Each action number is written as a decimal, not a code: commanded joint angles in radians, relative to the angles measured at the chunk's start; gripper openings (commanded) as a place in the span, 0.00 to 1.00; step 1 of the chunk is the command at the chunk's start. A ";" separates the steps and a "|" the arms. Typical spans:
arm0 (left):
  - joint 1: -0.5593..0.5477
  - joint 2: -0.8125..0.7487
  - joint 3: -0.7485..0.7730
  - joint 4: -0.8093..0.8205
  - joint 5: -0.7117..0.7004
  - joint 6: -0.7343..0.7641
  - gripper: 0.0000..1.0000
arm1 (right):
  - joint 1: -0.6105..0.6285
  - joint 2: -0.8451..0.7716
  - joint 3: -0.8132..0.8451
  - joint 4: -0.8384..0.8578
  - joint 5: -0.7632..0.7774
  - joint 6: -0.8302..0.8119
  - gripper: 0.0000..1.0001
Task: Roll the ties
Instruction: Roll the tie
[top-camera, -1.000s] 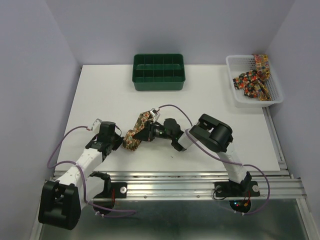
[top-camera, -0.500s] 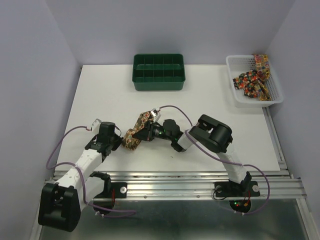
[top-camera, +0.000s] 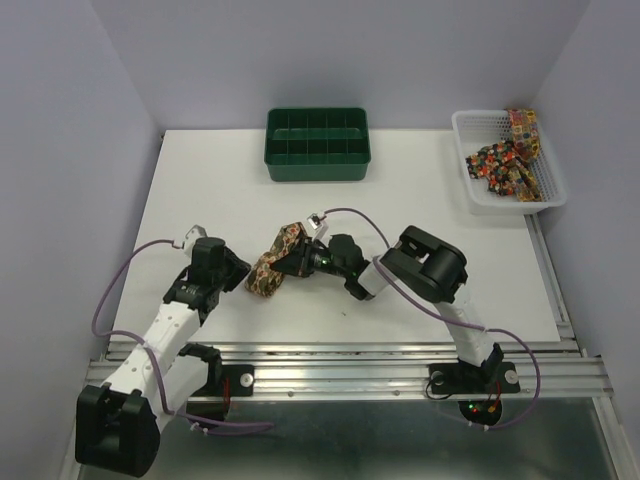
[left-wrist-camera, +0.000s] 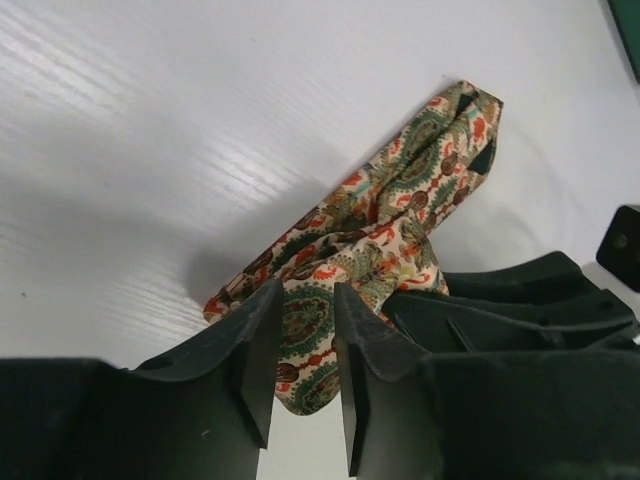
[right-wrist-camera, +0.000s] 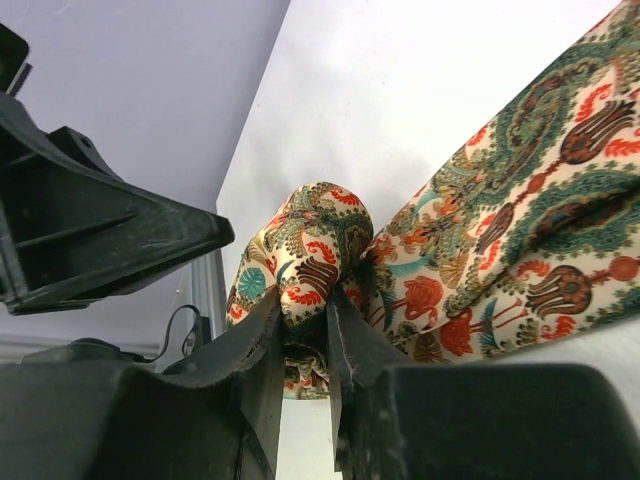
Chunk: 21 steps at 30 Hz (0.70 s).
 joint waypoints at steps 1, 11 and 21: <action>-0.006 -0.016 0.024 0.094 0.119 0.075 0.41 | -0.014 -0.004 0.013 -0.012 0.024 -0.036 0.01; -0.010 0.070 -0.001 0.209 0.230 0.123 0.38 | -0.032 0.008 0.031 -0.071 0.037 -0.066 0.01; -0.027 0.107 -0.036 0.282 0.276 0.137 0.38 | -0.035 0.025 0.045 -0.130 0.049 -0.120 0.01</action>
